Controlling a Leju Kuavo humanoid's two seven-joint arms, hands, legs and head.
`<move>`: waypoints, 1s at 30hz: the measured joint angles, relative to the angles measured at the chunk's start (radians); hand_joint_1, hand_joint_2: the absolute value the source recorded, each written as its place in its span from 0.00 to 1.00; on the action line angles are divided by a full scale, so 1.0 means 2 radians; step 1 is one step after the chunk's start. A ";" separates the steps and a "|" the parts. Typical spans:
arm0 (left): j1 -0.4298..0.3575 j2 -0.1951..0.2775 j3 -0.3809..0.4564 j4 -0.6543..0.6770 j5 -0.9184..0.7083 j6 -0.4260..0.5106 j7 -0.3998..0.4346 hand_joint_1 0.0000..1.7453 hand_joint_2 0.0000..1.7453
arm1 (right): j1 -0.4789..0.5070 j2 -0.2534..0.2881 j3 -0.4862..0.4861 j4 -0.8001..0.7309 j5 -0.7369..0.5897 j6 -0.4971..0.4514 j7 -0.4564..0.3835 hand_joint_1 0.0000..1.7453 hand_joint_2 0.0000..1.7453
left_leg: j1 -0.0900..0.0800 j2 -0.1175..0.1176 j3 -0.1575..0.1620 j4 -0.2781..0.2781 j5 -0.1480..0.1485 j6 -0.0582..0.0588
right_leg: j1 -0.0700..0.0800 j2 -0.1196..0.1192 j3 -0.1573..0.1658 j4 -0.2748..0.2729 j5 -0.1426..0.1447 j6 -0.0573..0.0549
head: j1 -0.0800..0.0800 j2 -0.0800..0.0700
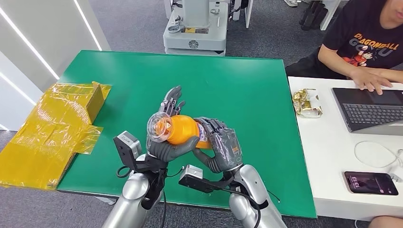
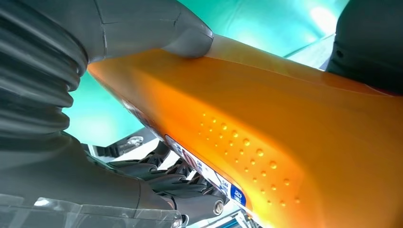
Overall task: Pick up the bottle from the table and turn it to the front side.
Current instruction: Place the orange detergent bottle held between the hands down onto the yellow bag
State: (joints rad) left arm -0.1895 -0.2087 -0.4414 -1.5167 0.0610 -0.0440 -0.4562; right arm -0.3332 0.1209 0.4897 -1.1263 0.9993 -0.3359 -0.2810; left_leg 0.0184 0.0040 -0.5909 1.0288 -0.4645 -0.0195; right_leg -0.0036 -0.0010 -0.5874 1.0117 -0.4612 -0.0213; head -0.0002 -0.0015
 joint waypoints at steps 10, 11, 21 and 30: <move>0.001 0.000 0.000 0.000 -0.002 0.002 -0.002 1.00 1.00 | 0.002 0.000 -0.002 0.001 0.003 0.000 0.004 1.00 1.00 | 0.000 0.000 0.000 0.000 0.000 0.000 | 0.000 0.000 0.000 0.000 0.000 0.000 | 0.000 0.000; 0.001 0.000 0.000 0.000 -0.002 0.002 -0.002 1.00 1.00 | 0.002 0.000 -0.003 0.001 0.003 0.000 0.004 1.00 1.00 | 0.000 0.000 0.000 0.000 0.000 0.000 | 0.000 0.000 0.000 0.000 0.000 0.000 | 0.000 0.000; 0.001 0.000 0.000 0.000 -0.002 0.003 -0.003 1.00 1.00 | 0.002 0.000 -0.006 0.009 -0.001 -0.008 0.003 1.00 1.00 | 0.000 0.000 0.000 0.000 0.000 0.000 | 0.000 0.000 0.000 0.000 0.000 0.000 | 0.000 0.000; 0.001 0.000 0.000 0.000 -0.001 0.006 -0.002 1.00 1.00 | 0.002 0.000 -0.006 0.012 -0.003 -0.007 0.000 1.00 1.00 | 0.000 0.000 0.000 0.000 0.000 0.000 | 0.000 0.000 0.000 0.000 0.000 0.000 | 0.000 0.000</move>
State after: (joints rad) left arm -0.1869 -0.2087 -0.4409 -1.5167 0.0584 -0.0313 -0.4606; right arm -0.3288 0.1215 0.4772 -1.1018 0.9936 -0.3507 -0.2806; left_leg 0.0184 0.0039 -0.5911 1.0288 -0.4645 -0.0195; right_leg -0.0036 -0.0011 -0.5872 1.0118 -0.4612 -0.0213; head -0.0002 -0.0015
